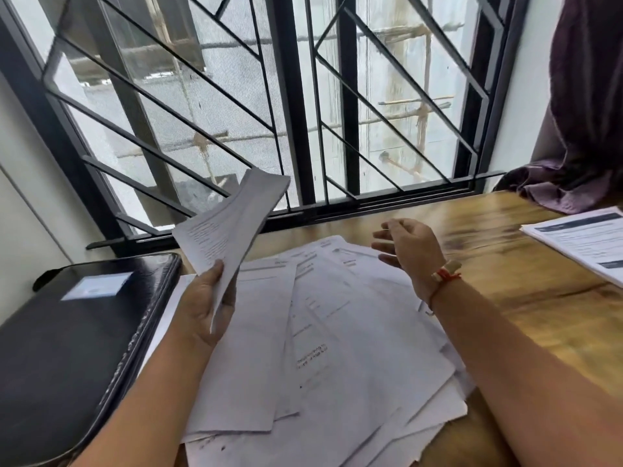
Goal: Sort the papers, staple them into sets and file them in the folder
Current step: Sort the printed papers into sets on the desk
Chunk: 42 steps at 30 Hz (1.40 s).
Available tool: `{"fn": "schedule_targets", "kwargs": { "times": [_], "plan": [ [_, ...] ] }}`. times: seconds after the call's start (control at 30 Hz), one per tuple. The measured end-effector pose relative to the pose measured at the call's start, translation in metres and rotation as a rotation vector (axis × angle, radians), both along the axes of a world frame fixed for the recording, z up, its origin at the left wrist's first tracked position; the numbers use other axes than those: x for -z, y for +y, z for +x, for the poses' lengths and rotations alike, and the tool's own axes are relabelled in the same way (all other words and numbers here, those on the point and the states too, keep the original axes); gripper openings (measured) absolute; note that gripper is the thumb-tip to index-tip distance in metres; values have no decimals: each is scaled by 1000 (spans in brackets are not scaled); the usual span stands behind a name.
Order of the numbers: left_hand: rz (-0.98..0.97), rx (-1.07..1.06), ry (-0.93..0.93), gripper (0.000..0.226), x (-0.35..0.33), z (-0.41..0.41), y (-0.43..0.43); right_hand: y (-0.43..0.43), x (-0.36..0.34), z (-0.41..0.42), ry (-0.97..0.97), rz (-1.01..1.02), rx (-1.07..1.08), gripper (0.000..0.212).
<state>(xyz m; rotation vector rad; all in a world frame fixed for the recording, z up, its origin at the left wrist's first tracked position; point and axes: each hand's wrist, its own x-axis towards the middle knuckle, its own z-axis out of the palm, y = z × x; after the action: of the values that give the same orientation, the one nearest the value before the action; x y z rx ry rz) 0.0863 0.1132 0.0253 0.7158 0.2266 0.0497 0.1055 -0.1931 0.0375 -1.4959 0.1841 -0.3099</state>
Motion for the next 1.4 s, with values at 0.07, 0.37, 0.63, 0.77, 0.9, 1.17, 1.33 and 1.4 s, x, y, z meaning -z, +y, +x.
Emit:
{"fn": "schedule_targets", "kwargs": {
  "times": [0.07,0.37,0.63,0.77,0.9,1.17,1.33,1.4],
  "plan": [
    [-82,4,-28,45,2,2,3,-1,0,1,0,-16,18,23],
    [-114,14,-61,48,5,1,5,-1,10,0,61,-531,-37,11],
    [-75,40,-68,53,7,2,7,-1,16,-2,164,-946,-146,8],
    [-50,43,-55,47,11,4,6,2,15,-3,195,-1006,-195,21],
    [-2,27,-50,44,14,3,4,4,16,-4,180,-1003,-231,37],
    [-13,34,-33,44,13,4,6,6,20,-1,207,-786,-297,21],
    [10,27,-24,43,13,4,6,5,21,1,212,-762,-266,8],
    [19,29,-23,43,13,4,6,3,22,2,222,-810,-242,5]
  ]
}}
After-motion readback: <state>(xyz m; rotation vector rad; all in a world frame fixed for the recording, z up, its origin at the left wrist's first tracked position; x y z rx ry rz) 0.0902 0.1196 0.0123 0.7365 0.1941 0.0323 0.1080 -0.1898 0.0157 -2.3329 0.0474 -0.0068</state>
